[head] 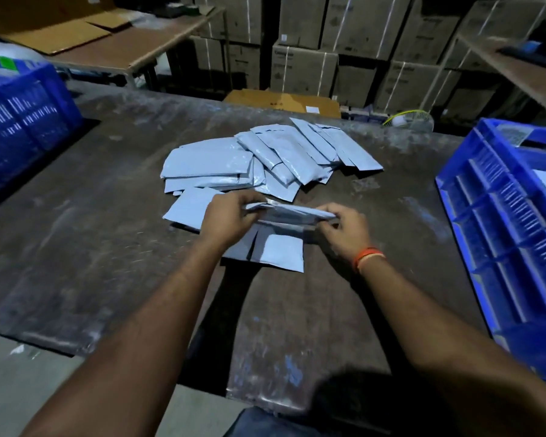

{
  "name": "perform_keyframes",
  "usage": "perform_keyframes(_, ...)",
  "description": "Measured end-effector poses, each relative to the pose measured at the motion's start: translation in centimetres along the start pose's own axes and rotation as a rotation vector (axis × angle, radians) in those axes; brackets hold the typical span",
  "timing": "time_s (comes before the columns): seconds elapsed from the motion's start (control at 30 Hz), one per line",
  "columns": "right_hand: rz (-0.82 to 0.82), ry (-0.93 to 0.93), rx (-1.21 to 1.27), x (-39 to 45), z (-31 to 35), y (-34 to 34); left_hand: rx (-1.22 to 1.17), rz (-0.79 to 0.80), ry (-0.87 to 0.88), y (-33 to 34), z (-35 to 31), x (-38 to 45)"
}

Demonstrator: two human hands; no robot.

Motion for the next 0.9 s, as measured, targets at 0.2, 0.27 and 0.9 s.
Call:
perform_keyframes(0.2, -0.114, 0.159, 0.503, -3.7, -4.2, -6.8, -0.425, 0.003, -0.032, 4.0, -5.0, -1.7)
perform_keyframes(0.27, -0.175, 0.231, 0.583, -5.6, -6.5, -8.6, -0.483, 0.007, -0.052, 6.2, -6.2, -2.5)
perform_keyframes(0.9, -0.055, 0.135, -0.434, -15.3, -14.3, -9.6, 0.175, -0.005, -0.066, 15.7, -12.7, -13.4)
Point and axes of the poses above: each hand's wrist, its own x-axis towards the middle knuckle, its own y-axis out of the palm, z = x × y, the point moved 9 cm from there along x, towards the middle knuckle, and after that the axes turned 2 degrees about -z, right-handed, at the moved point
